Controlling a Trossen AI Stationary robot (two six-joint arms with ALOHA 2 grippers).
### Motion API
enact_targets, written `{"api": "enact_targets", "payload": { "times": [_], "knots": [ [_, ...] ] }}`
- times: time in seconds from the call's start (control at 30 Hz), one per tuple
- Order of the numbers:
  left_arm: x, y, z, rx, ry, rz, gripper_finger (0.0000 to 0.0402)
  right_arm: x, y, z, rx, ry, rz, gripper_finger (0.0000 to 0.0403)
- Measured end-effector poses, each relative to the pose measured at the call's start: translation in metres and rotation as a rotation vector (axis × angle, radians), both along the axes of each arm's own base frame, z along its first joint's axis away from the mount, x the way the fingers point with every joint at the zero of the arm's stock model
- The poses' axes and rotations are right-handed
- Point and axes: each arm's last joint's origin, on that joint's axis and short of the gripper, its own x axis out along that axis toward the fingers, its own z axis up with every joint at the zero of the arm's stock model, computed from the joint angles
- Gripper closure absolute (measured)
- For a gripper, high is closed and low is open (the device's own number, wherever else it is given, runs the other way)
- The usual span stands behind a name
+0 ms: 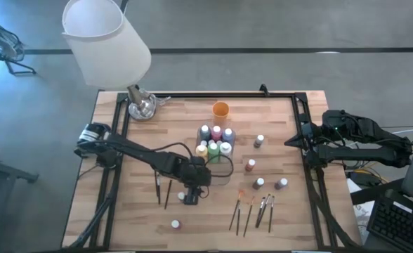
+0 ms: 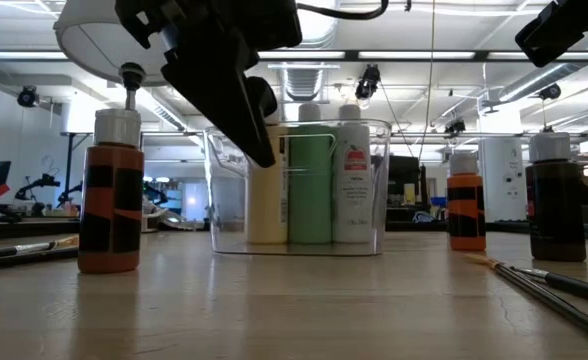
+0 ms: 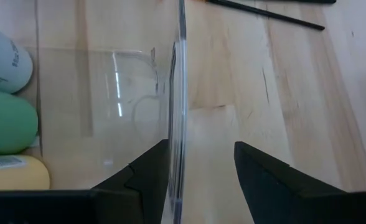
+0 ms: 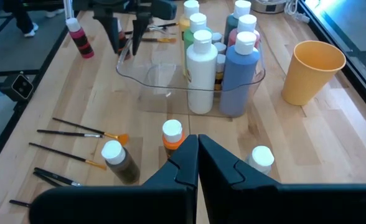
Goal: Pick & Place Paint Supplies
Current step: Adjust the transparent bin
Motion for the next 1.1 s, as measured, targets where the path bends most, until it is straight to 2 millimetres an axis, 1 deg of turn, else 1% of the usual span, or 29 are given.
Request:
{"api": "enact_targets", "payload": {
  "times": [0.4,0.53,1.1],
  "knots": [
    [0.002,-0.01,0.002,-0.023,-0.046,-0.037,0.0219,0.0,0.0,0.0,0.0,0.0,0.0,0.0394],
    [0.004,-0.012,0.004,-0.032,-0.086,-0.049,0.0219,0.0,0.0,0.0,0.0,0.0,0.0,0.0394],
    [0.012,-0.017,0.014,-0.075,-0.209,-0.114,0.022,0.0,0.0,0.0,0.0,0.0,0.0,0.0394]
  ]
}}
